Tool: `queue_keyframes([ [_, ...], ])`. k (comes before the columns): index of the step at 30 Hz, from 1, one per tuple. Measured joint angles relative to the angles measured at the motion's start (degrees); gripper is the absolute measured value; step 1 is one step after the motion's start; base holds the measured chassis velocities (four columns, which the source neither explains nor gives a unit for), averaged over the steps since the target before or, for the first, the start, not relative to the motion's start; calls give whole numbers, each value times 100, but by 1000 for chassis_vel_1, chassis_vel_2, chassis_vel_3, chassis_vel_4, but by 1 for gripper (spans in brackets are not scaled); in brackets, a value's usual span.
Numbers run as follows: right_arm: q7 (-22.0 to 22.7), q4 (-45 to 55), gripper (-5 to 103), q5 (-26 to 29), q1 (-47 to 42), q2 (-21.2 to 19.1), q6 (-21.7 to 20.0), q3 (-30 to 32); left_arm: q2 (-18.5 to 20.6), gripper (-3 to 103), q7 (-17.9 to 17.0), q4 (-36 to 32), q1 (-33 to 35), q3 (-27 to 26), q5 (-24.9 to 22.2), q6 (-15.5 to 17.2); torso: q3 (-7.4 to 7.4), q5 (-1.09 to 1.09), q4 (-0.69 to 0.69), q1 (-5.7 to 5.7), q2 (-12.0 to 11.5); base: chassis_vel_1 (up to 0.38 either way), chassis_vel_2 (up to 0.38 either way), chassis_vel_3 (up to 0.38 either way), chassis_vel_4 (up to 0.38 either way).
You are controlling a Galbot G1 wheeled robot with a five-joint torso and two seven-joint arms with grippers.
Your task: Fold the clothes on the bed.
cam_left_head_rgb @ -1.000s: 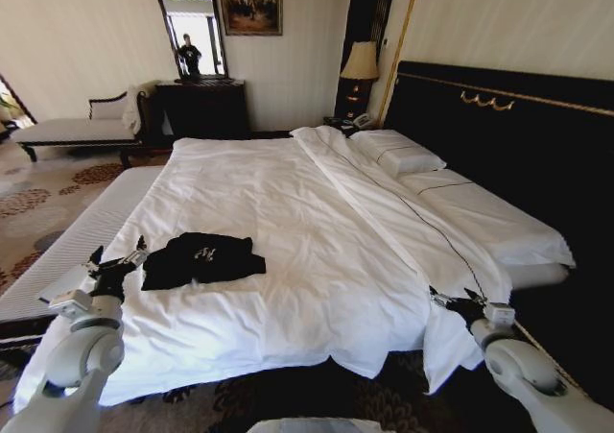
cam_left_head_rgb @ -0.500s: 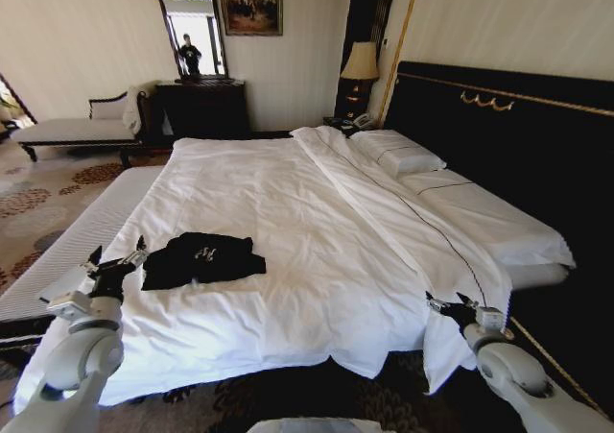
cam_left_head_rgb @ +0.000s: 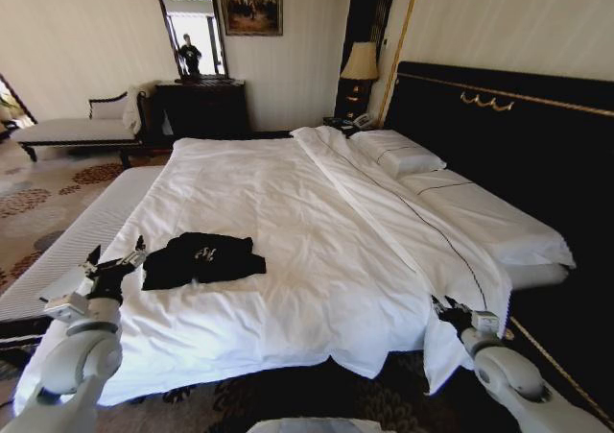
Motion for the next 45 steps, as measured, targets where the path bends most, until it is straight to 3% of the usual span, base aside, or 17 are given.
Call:
queue_keyframes([
  [2,1,4,16,-7,-7,14,-3,-5,0,100,0,-15,18,-16,0,-4,0,0,0,0,0,0,0,0,0],
  [7,1,84,2,-15,-91,23,-4,15,0,100,-1,-16,18,-31,-2,-15,0,0,0,0,0,0,0,0,0],
  [12,21,402,0,45,-362,-3,-9,168,-16,100,-2,-16,4,-31,-5,-23,0,0,0,0,0,0,0,0,0],
  [25,271,2035,0,378,-1084,-59,-378,472,-29,100,-2,60,-32,-21,-22,-98,0,-1,1,0,0,0,0,0,0],
  [35,415,1622,0,-262,-1171,120,-489,255,-9,100,2,95,-60,-16,-39,-108,0,1,3,0,0,0,0,0,0],
  [38,461,1487,0,-453,-1174,227,-466,96,-8,100,2,97,-63,-5,-37,-108,0,1,-5,0,0,0,0,0,0],
  [39,460,1475,6,-494,-1174,250,-417,68,-8,100,5,96,-65,0,-36,-108,0,1,-10,0,0,0,0,0,0],
  [41,447,1493,16,-569,-1222,277,-306,30,-8,100,5,92,-66,2,-34,-108,0,0,-5,-1,0,0,0,0,0],
  [45,403,1682,27,-614,-1310,283,-134,0,-8,100,5,93,-73,3,-32,-107,0,0,0,-1,0,0,0,0,0],
])
